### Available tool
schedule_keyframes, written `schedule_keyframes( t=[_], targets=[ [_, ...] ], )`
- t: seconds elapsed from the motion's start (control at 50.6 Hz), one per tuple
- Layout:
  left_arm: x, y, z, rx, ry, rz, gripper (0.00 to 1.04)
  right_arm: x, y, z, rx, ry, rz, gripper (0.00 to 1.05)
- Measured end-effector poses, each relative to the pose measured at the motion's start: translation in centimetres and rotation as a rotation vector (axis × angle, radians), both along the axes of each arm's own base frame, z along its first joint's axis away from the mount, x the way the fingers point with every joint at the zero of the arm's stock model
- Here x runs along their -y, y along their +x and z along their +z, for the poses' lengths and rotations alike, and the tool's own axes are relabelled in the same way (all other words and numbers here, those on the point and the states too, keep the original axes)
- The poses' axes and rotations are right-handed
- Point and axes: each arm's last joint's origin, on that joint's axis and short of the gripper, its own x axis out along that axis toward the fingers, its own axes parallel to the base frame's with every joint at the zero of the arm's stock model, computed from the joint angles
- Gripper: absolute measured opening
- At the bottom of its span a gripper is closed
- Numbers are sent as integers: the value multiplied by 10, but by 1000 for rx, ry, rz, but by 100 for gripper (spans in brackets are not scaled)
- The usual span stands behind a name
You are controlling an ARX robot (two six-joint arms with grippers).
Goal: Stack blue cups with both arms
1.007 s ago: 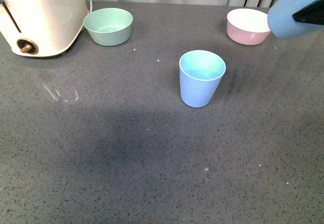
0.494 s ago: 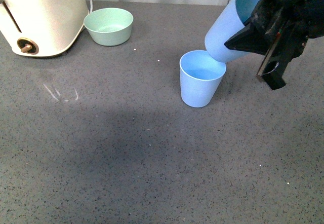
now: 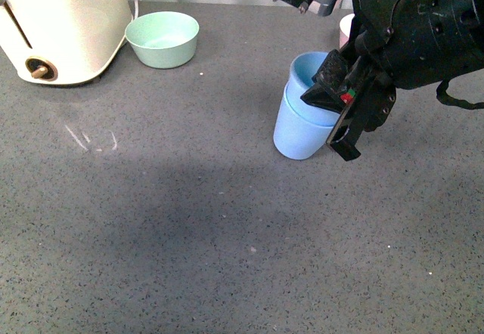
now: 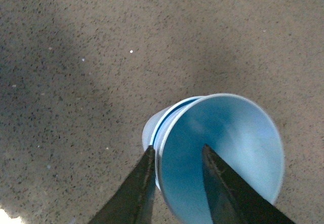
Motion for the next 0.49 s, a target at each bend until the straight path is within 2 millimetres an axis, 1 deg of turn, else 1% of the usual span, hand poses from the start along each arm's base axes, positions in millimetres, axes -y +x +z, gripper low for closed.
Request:
schedule_keyframes(
  t=[0.138,0.158,0.178,0.197,0.237,0.257,0.296,0.355,0.375,0.395,0.434,0.474,0.494],
  targets=[
    [0,0,0,0,0,0,96,3,6,9,38,52,-39,51],
    [0,0,0,0,0,0,96,5,7,12,45,66,-53,56],
    [0,0,0,0,0,0,96,6,7,13,47,73,-59,58],
    [0,0,0,0,0,0,96,10,8,17,53,91,-74,63],
    [0,0,0,0,0,0,96,15,9,24,65,119,-97,70],
    [0,0,0,0,0,0,96,20,9,30,81,144,-114,75],
    [0,0,0,0,0,0,96,28,8,40,103,181,-136,82],
    [0,0,0,0,0,0,96,39,5,50,124,222,-163,89],
    [0,0,0,0,0,0,96,44,3,54,138,236,-178,93],
    [0,0,0,0,0,0,96,54,0,61,156,264,-203,97],
    [0,0,0,0,0,0,96,71,-9,70,189,305,-236,96],
    [0,0,0,0,0,0,96,85,-18,74,209,337,-268,95],
    [0,0,0,0,0,0,96,94,-25,75,229,360,-315,95]
  ],
)
